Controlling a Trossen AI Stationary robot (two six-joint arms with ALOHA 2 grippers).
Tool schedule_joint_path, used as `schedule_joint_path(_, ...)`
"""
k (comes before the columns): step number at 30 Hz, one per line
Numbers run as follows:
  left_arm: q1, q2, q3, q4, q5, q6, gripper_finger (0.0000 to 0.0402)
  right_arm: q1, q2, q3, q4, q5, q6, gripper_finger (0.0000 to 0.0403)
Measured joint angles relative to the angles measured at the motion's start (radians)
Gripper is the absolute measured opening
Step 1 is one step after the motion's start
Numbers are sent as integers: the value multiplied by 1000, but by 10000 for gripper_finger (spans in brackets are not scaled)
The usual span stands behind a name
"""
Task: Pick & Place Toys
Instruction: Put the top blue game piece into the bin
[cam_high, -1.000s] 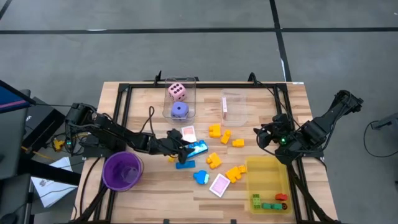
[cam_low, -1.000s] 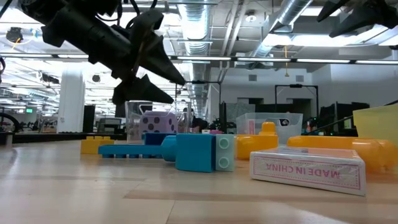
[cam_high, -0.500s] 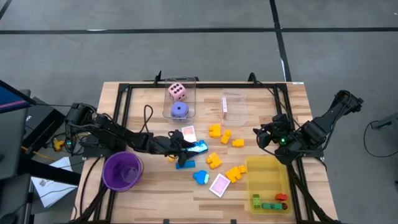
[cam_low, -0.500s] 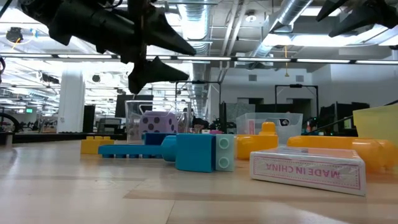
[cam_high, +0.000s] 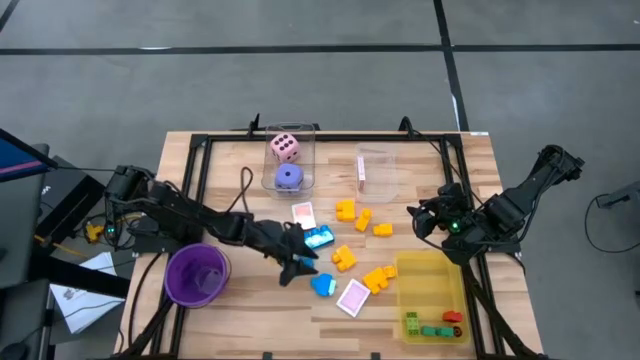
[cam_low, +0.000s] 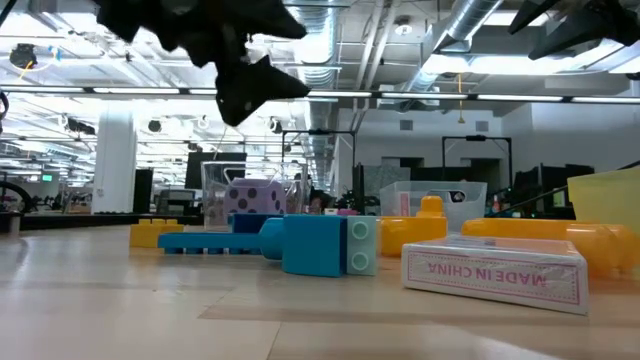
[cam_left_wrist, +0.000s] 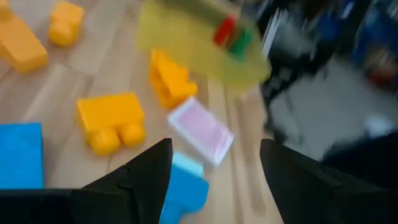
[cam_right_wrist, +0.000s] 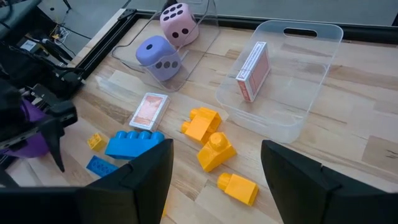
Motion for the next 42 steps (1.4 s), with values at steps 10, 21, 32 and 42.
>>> schedule_joint_path(10, -29, 0, 126, -549, -62, 188, 241, 0, 0, 0, 0, 0, 0, 235)
schedule_joint_path(21, -23, 0, 126, -777, -205, 147, 241, 0, 0, -9, 7, 2, 1, 235)
schedule_joint_path(32, 32, 0, 126, -739, -222, 11, 241, 2, 0, -28, 53, -35, 8, 235)
schedule_joint_path(42, 37, 0, 126, -419, -223, 96, 241, -12, 0, -28, 57, -101, 1, 235)
